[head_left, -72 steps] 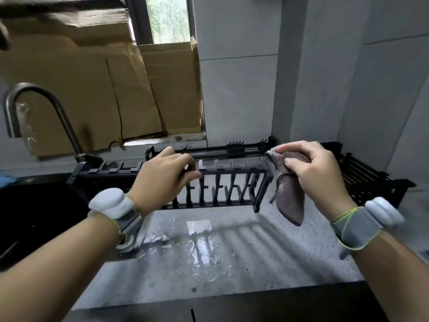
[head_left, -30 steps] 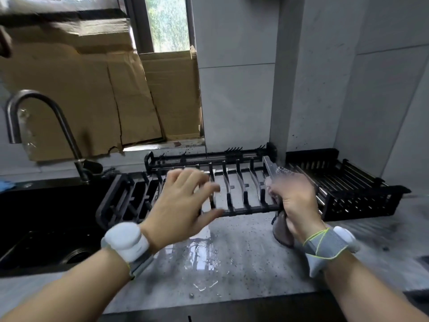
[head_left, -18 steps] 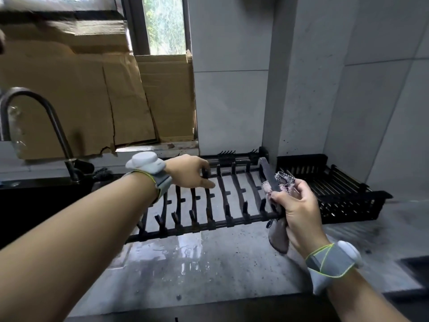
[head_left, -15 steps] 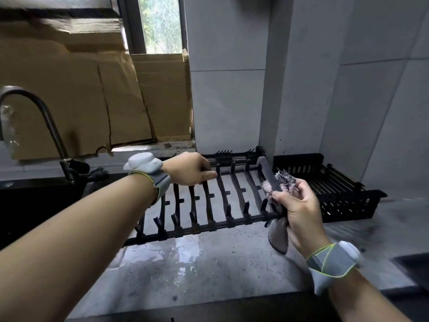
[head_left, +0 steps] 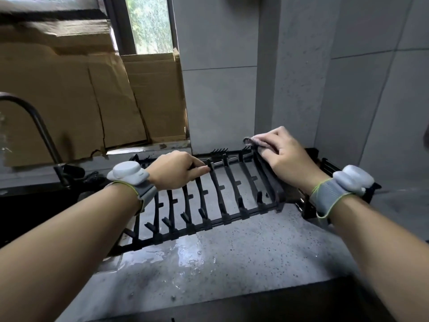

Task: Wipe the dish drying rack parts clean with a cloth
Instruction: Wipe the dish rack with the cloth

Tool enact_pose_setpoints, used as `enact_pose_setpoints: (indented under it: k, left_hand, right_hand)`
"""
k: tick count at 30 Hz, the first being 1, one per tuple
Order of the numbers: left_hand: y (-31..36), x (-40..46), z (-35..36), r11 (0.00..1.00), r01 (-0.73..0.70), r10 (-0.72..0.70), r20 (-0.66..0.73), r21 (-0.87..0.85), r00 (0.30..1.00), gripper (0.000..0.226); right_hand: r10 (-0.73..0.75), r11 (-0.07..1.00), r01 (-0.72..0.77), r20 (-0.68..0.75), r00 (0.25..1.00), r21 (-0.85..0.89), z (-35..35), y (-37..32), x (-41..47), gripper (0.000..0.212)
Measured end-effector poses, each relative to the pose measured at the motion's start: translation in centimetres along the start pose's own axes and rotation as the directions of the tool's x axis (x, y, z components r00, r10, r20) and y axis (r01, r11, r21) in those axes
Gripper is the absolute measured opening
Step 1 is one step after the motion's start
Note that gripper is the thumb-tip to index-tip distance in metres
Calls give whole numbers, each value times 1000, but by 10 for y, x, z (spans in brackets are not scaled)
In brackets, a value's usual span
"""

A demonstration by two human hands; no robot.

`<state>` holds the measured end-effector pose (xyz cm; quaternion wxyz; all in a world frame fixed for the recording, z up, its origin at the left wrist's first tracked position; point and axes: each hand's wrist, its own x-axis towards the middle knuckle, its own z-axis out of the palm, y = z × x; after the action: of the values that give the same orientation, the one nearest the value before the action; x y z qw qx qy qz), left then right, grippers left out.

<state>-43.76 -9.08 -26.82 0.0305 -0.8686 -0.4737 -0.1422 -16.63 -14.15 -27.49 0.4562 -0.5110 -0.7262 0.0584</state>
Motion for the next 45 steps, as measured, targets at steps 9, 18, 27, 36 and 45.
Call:
enact_pose_setpoints:
  k: [9, 18, 27, 36, 45]
  left_hand:
    - [-22, -2, -5, 987, 158, -157, -67, 18, 985, 39]
    - [-18, 9, -25, 800, 528, -553, -7, -285, 833, 48]
    - [-47, -30, 9, 249, 553, -746, 206, -795, 633, 17]
    - [-80, -58, 50, -9, 473, -851, 255, -881, 460, 50]
    - [-80, -49, 49, -56, 422, -878, 246, -905, 410, 46]
  right_hand:
    - [-94, 988, 104, 93, 991, -116, 2, 4, -32, 23]
    - [103, 978, -62, -204, 973, 197, 11, -11, -33, 23]
    - [141, 956, -119, -66, 988, 267, 32, -7, -63, 33]
    - [93, 980, -69, -125, 988, 185, 45, -5, -72, 28]
    - [-96, 994, 98, 51, 994, -38, 77, -23, -95, 22]
